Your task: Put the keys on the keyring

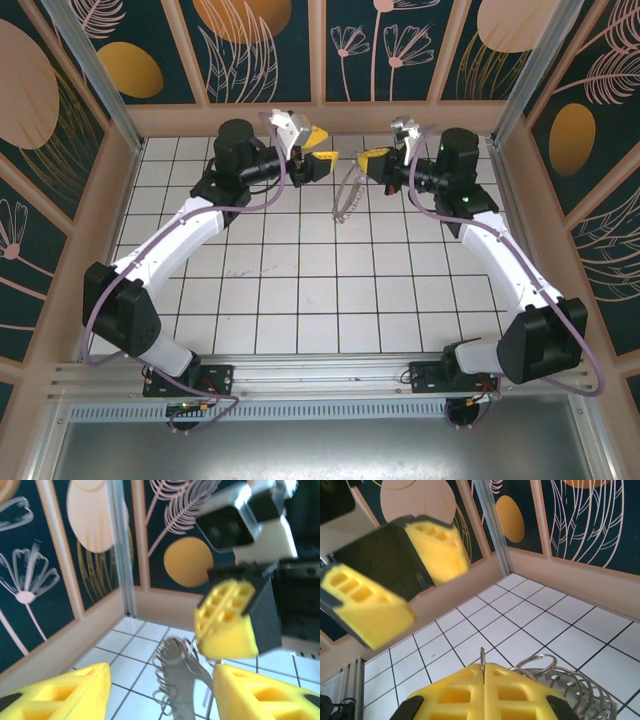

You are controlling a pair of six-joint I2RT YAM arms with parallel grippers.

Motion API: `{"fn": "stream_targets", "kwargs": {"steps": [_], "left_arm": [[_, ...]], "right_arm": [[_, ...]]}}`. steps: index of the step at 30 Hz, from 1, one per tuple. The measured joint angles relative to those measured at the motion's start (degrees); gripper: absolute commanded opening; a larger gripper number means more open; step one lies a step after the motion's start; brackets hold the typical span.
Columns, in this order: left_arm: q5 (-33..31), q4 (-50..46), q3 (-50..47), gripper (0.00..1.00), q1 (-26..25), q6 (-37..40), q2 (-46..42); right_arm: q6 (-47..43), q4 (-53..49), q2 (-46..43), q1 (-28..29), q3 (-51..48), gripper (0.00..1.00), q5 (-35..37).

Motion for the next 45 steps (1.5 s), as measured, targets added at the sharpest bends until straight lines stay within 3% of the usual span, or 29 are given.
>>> {"fn": "stream_targets", "kwargs": {"steps": [6,13,34,45], "left_arm": [[7.67,-13.62,8.79,0.55,1.16,6.34,5.70],[14.58,-21.20,13.97,0.55,2.34,9.22,10.45],[24.17,-24.50,19.69,0.52,3.54,7.82,16.44],[27.06,-23.85,19.71,0.43,3.54,5.81,16.59]], "right_arm": [[-6.60,-9.53,3.37,-0.31,8.44,0.00,-1.99],[-8.98,-14.16,5.40,-0.31,9.79,0.00,-3.58],[-8.72,-14.67,7.30,1.29,9.79,0.00,-6.78],[-8.70,-14.56,7.80,1.55,9.79,0.00,-6.93]]}}
